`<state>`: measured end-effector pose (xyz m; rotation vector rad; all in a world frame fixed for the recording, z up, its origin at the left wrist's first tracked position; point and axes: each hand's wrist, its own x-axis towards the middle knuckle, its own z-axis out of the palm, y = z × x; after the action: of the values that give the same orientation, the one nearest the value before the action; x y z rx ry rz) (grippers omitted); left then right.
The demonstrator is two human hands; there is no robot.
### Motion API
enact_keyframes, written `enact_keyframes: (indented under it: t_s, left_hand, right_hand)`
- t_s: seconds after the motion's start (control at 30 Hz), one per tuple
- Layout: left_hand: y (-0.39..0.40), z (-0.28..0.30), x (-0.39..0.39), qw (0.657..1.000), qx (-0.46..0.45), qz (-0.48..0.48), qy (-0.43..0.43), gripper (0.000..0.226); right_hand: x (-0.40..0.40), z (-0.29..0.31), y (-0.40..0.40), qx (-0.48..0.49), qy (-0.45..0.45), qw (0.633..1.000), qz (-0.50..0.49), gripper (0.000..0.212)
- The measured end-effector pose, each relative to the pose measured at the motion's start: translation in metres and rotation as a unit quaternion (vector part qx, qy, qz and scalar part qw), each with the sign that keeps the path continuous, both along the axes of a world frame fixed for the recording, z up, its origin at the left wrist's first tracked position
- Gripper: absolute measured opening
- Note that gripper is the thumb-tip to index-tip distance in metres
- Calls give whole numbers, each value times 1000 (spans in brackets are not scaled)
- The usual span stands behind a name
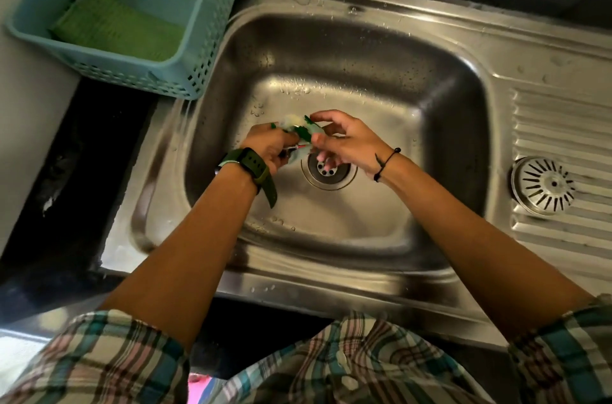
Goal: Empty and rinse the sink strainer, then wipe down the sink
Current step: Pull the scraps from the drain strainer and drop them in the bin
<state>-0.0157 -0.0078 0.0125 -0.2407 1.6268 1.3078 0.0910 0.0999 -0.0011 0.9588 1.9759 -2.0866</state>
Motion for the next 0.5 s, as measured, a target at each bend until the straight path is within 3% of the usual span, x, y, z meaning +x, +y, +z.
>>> enact_keyframes:
  t_s: [0.23, 0.5]
  left_hand:
    - [-23, 34, 12, 993, 71, -57, 71, 24]
    - [-85, 72, 20, 985, 119, -45, 114, 20]
  right_hand:
    - [-1, 40, -35, 157, 60, 986, -22, 17]
    - [-5, 85, -81, 128, 89, 988, -15, 23]
